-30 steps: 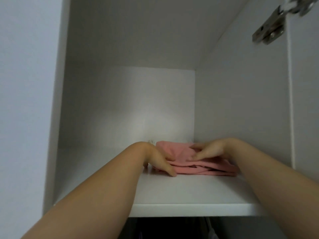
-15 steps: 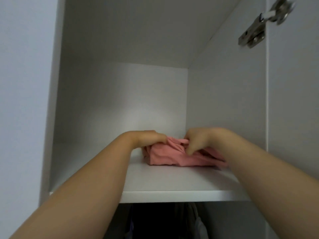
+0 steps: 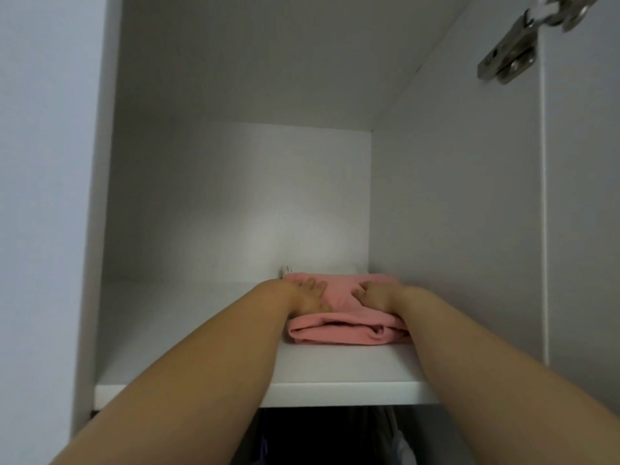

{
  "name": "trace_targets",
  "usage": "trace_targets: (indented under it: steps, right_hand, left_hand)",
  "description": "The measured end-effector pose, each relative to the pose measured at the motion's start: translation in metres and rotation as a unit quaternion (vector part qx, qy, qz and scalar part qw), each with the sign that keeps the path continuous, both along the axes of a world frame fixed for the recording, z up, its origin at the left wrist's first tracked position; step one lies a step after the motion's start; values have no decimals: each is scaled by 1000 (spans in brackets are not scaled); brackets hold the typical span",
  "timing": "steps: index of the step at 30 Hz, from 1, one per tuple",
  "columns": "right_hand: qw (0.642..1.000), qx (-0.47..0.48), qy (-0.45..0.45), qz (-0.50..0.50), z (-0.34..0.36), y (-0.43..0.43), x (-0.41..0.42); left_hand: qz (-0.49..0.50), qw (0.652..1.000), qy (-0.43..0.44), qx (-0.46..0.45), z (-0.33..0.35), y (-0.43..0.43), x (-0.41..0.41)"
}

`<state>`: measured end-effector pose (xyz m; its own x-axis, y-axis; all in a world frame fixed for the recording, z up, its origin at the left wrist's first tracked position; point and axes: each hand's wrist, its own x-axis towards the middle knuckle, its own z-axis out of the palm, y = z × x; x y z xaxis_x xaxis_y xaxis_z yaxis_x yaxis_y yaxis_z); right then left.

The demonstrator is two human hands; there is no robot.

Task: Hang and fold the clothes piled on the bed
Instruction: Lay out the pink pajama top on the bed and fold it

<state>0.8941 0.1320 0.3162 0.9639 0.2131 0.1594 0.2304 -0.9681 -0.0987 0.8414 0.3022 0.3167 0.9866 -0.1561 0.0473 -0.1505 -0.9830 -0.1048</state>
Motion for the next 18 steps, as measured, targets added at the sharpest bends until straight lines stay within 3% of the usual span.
trace_targets:
  steps: [4, 9, 13, 18]
  right_hand:
    - [997, -5, -80, 12, 1, 5, -18]
    - [964, 98, -242, 50, 19, 15, -65]
    - [912, 169, -364, 88, 27, 35, -122]
    - [838, 292, -438, 143, 34, 64, -205]
  left_hand:
    - [-19, 998, -46, -39, 2, 3, -14]
    - [4, 983, -184, 10, 16, 3, -69]
    - [14, 938, -331, 103, 34, 3, -142]
    - [35, 886, -425, 181, 50, 30, -250]
